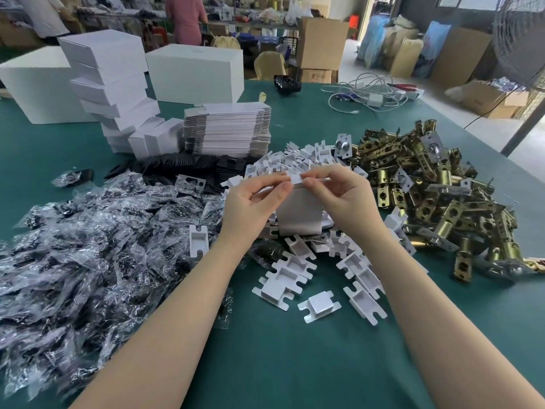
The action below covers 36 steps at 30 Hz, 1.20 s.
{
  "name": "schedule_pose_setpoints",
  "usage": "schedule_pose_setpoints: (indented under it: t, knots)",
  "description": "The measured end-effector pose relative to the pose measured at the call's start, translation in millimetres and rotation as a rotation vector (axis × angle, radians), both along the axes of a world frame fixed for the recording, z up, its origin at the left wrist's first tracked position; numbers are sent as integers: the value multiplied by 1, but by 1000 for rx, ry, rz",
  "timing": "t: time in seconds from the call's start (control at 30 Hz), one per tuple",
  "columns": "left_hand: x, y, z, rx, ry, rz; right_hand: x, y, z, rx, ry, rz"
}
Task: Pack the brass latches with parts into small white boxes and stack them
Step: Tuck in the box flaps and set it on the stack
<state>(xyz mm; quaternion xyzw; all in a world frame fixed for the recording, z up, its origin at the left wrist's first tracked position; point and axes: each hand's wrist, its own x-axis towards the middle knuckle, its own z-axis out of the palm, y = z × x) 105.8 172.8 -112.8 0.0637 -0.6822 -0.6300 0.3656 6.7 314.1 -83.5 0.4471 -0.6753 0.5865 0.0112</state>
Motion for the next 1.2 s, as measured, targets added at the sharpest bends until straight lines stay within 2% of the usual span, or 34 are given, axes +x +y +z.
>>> schedule_pose_setpoints:
  t: [0.13,0.23,0.3,0.37,0.47,0.53,0.6,0.63,0.77,0.9,1.0,1.07,1.2]
  knots:
    - [-1,1,-1,-9,-8,14,-6,8,-5,73,379,-114]
    - [1,1,2,-108,-37,15,-11,16,-8,164,499,-125]
    - [3,-1,8,-269,-147,-2,-11,17,-7,173,447,-102]
    - [3,-3,19,-432,-267,14,-6,15,-7,164,290,-84]
    - [1,-5,46,-549,-311,103,4,12,-13,-19,17,-141]
    - [5,-21,77,-450,-254,191,7,16,-20,-112,-16,-259]
    - [14,-56,112,-226,-182,282,8,21,-27,-90,45,-330]
    - [20,-77,129,-175,-198,341,9,23,-31,-68,75,-343]
    - [45,-167,167,-283,-451,514,10,26,-38,20,155,-360]
    - [64,-242,149,-463,-829,658,12,29,-41,54,190,-338]
    - [77,-284,122,-611,-1006,724,10,29,-44,53,159,-324]
    - [83,-301,101,-739,-1061,784,8,30,-46,57,133,-330]
    - [89,-328,55,-860,-966,873,5,31,-48,72,124,-347]
